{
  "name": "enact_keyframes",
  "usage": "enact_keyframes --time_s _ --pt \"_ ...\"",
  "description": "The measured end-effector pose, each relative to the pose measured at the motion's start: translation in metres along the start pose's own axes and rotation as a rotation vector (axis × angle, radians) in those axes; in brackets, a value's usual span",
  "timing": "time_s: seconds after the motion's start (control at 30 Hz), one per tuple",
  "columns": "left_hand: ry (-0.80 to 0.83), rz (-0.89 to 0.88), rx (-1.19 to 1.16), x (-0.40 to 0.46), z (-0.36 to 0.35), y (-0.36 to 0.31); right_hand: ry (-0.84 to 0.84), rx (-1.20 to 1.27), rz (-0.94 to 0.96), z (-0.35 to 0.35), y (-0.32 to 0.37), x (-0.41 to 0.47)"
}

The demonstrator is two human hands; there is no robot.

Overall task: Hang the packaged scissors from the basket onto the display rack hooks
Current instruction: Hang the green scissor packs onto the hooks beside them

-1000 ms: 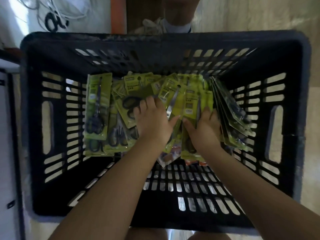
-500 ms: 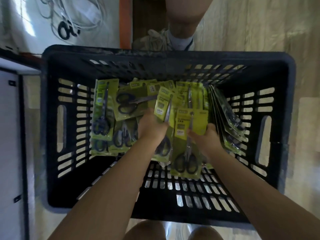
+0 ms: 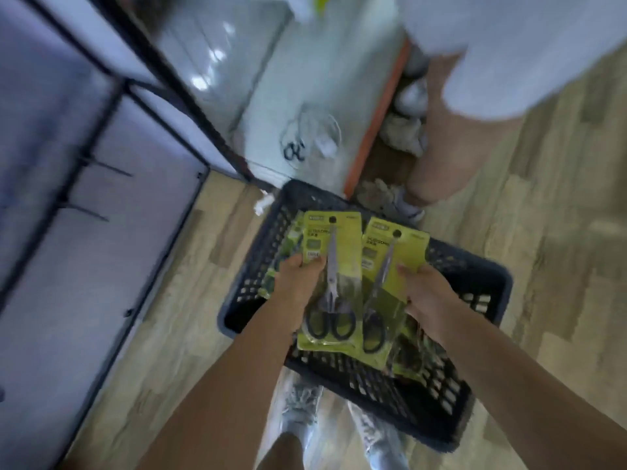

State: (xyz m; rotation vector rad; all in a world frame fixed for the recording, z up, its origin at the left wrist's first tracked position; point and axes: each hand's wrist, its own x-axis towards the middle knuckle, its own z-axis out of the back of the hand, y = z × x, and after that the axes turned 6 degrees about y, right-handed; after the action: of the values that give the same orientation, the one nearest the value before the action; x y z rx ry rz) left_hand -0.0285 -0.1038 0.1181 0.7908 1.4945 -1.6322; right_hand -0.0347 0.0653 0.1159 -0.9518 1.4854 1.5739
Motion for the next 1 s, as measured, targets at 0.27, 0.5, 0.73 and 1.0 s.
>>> enact_keyframes --time_s 0.27,0.5,0.73,1.0 --pt "-0.249 -0.323 -0.382 -0.215 0.098 -0.14 0.193 -0.311 0.552 -0.064 0.185 -0.221" --pt "-0.446 -0.68 -0.633 -0.445 0.19 -0.19 0.503 -0.437 0.948 -0.132 0.259 -0.463" --pt "-0.768 -0.951 -0.723 -0.608 0.246 -0.167 0.792 -0.323 1.25 -0.192 0.25 -0.61" --pt "-1.02 -0.977 -0.805 -0.679 0.266 -0.101 0.981 -0.464 1.254 -0.24 0.197 -0.655"
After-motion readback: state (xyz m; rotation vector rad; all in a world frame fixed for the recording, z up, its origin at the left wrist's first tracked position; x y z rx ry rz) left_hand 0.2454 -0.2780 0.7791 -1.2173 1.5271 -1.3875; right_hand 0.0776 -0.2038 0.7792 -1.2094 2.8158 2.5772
